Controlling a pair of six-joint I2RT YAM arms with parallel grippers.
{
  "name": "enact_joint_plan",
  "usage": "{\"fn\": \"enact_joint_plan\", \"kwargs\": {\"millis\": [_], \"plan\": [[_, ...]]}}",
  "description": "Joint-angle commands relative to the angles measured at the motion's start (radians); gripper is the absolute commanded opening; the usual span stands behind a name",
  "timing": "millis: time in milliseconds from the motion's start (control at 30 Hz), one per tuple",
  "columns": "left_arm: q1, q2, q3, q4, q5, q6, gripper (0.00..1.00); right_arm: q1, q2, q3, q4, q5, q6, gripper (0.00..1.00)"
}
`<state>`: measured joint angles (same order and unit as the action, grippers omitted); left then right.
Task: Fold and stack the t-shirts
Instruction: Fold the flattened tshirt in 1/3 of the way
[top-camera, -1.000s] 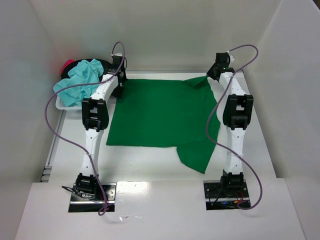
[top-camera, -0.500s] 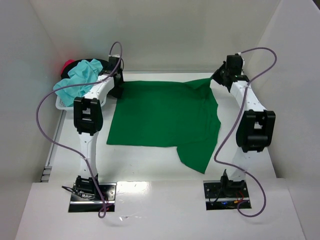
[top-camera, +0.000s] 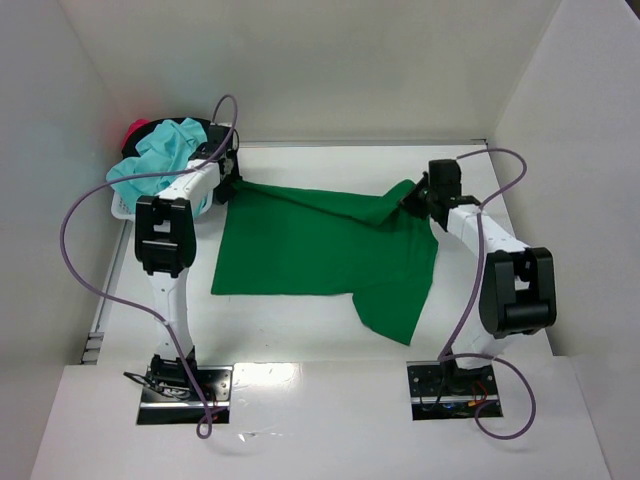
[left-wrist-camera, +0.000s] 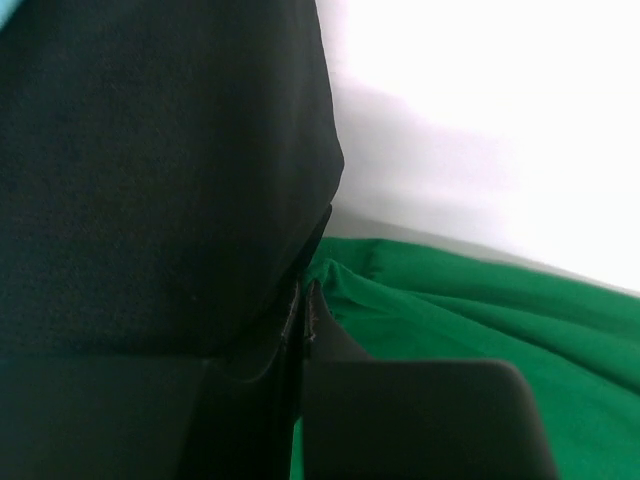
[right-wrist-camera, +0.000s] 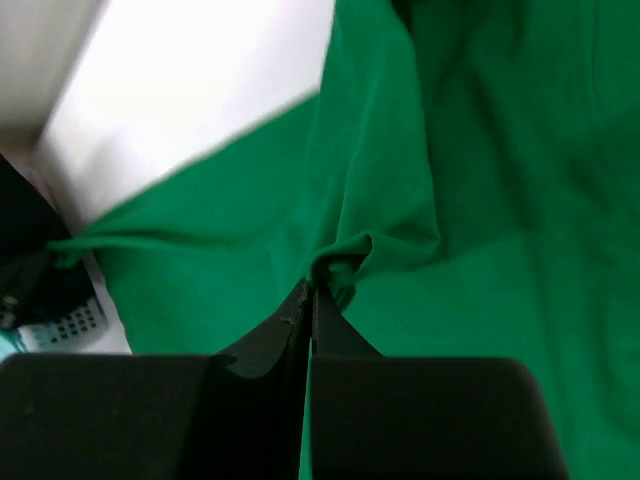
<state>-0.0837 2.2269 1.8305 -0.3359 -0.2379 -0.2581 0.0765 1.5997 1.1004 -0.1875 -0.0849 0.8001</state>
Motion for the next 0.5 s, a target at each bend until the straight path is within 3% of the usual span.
{"fn": "enact_joint_plan", "kwargs": {"millis": [0,467], "plan": [[0.01,-0.064,-0.022,0.032,0.009,0.028,0.0,0.025,-0.075,-0.074,0.071,0.01,0.056,0.0],[0.01,-0.064,-0.059,0.021,-0.011,0.028,0.0,0.025,-0.176,-0.214,0.031,0.109,0.091,0.0]]}}
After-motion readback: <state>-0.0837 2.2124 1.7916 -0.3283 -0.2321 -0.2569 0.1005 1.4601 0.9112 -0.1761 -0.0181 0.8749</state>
